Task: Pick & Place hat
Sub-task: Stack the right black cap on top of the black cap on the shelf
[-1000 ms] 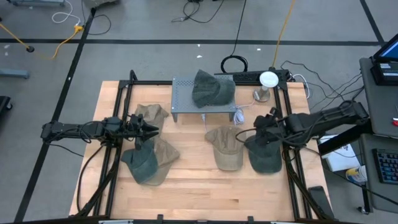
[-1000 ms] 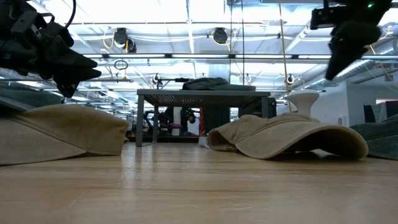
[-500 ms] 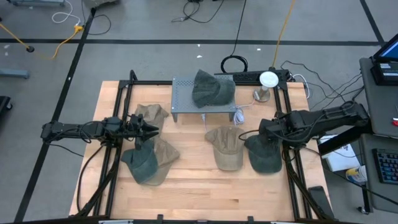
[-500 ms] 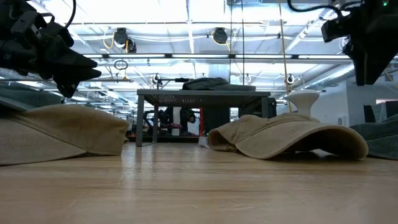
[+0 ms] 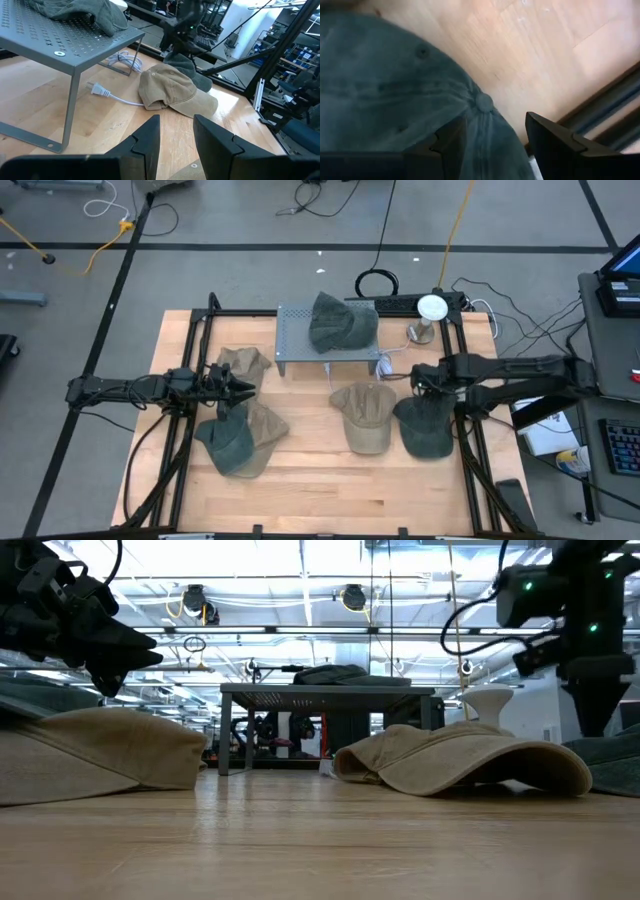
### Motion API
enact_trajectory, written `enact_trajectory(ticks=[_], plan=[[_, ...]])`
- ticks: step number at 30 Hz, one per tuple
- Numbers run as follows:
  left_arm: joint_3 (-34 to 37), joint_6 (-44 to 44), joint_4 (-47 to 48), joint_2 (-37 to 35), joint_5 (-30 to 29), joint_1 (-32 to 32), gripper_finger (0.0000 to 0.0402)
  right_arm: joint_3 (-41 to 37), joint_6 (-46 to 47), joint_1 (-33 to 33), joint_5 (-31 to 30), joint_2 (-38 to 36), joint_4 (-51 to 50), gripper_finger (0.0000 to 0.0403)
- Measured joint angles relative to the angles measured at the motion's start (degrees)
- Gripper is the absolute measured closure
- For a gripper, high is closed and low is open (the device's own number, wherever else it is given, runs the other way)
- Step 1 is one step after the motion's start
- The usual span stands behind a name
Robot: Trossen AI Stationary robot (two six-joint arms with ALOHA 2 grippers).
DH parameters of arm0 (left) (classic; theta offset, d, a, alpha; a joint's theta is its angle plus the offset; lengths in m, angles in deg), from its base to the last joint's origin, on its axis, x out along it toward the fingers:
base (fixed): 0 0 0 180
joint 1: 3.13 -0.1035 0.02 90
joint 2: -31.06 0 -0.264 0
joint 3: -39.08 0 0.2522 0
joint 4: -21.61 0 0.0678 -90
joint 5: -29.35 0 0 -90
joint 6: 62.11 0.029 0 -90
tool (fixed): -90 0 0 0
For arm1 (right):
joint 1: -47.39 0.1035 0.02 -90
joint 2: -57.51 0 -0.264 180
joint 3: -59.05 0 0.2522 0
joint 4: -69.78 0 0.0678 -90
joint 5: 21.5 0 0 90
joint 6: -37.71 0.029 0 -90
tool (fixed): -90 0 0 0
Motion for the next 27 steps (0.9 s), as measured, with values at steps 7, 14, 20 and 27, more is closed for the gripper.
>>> enact_trajectory(ticks=[7, 14, 20, 27], plan=[[0.0, 0.0, 0.0, 0.0, 0.0, 0.0, 0.0279, -2.3, 0.2, -8.7, 3.7, 0.1, 5.0, 0.0206], [0.0, 0.0, 0.0, 0.0, 0.0, 0.0, 0.0279, -4.9, 5.0, -11.5, 6.7, 1.6, 7.8, 0.0206], [0.0, 0.0, 0.0, 0.0, 0.0, 0.0, 0.0279, -7.3, 9.6, -11.4, 7.9, 3.3, 10.8, 0.0206], [0.0, 0.0, 0.0, 0.0, 0.0, 0.0, 0.0279, -10.1, 13.0, -11.3, 12.5, 5.3, 15.9, 0.0207]])
